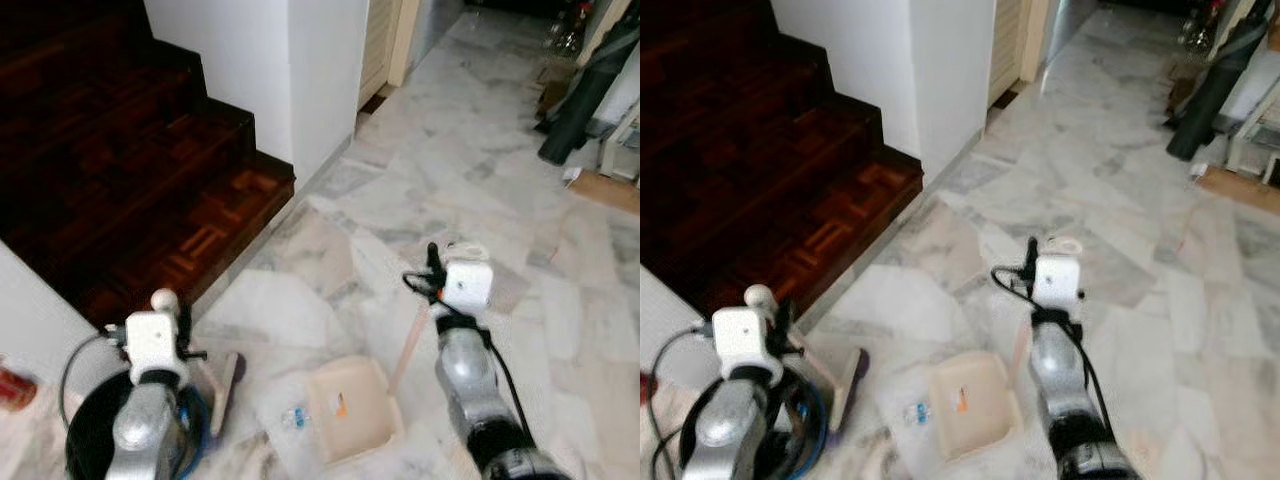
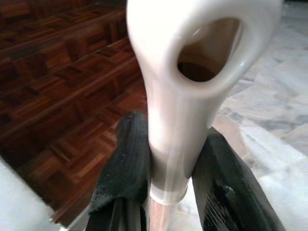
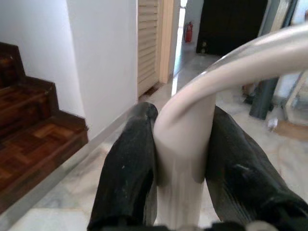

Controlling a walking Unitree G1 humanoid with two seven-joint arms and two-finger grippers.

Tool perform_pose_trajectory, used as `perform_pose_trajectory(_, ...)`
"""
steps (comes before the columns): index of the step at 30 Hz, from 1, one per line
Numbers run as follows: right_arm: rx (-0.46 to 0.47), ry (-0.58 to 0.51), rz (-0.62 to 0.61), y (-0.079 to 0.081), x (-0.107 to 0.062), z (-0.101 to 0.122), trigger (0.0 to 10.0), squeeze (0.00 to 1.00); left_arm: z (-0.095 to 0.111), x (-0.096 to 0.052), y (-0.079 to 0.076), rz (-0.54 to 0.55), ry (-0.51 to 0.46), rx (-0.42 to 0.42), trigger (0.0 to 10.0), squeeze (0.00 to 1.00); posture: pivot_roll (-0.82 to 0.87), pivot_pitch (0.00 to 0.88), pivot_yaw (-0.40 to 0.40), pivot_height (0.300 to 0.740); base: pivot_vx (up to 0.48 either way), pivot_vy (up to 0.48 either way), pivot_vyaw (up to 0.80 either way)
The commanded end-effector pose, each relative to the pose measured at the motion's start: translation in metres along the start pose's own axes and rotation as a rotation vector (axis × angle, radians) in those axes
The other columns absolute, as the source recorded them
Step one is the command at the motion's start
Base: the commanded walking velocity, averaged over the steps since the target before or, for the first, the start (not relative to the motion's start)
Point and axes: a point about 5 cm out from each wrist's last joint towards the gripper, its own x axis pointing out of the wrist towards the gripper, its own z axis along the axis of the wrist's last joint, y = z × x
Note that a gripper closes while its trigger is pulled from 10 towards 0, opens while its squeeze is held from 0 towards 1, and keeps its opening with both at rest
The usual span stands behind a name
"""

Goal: Sweep floor

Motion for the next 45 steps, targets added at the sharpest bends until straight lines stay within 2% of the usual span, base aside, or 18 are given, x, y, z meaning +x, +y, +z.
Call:
perform_pose_trajectory(1, 0.001, -0.035, 0.004, 0.002, 0.005, 0.008, 10.0, 0.0, 0.0, -0.001, 0.002, -0.004, 0.002, 0.009, 10.0, 0.0, 0.11, 0.123, -0.042, 0.74, 0.277, 0.0, 0.0)
perform_pose_trajectory(13, -0.011, -0.029, -0.025, -0.001, 0.004, 0.006, 10.0, 0.0, 0.0, -0.001, -0.001, -0.021, -0.003, 0.001, 10.0, 0.0, 0.11, 0.118, -0.043, 0.74, 0.0, 0.0, 0.0)
perform_pose_trajectory(16, 0.045, -0.002, -0.092, -0.003, 0.001, -0.001, 10.0, 0.0, 0.001, -0.001, -0.002, -0.028, -0.004, 0.0, 10.0, 0.0, 0.12, 0.116, -0.038, 0.74, 0.0, 0.0, 0.0)
perform_pose_trajectory(22, 0.062, 0.036, -0.167, -0.005, 0.002, -0.005, 10.0, 0.0, 0.001, -0.001, -0.004, -0.039, -0.007, 0.0, 10.0, 0.0, 0.13, 0.114, -0.032, 0.74, 0.0, 0.0, 0.0)
perform_pose_trajectory(26, 0.053, 0.007, -0.179, -0.003, 0.006, 0.0, 10.0, 0.0, 0.002, -0.002, -0.004, -0.044, -0.008, 0.002, 10.0, 0.0, 0.13, 0.117, -0.028, 0.74, 0.0, 0.0, 0.0)
perform_pose_trajectory(29, 0.012, -0.046, -0.158, 0.002, 0.011, 0.009, 10.0, 0.0, 0.003, -0.003, -0.005, -0.053, -0.01, 0.004, 10.0, 0.0, 0.13, 0.126, -0.027, 0.74, 0.0, 0.0, 0.0)
perform_pose_trajectory(36, 0.07, -0.029, -0.125, 0.008, 0.021, 0.015, 10.0, 0.0, 0.009, -0.005, -0.011, -0.079, -0.028, 0.003, 10.0, 0.0, 0.15, 0.171, -0.036, 0.74, 0.0, 0.0, 0.0)
perform_pose_trajectory(45, 0.101, -0.005, -0.077, 0.012, 0.018, 0.009, 10.0, 0.0, 0.024, -0.013, -0.012, -0.099, -0.059, 0.003, 10.0, 0.0, 0.19, 0.26, -0.044, 0.74, 0.0, 0.0, 0.0)
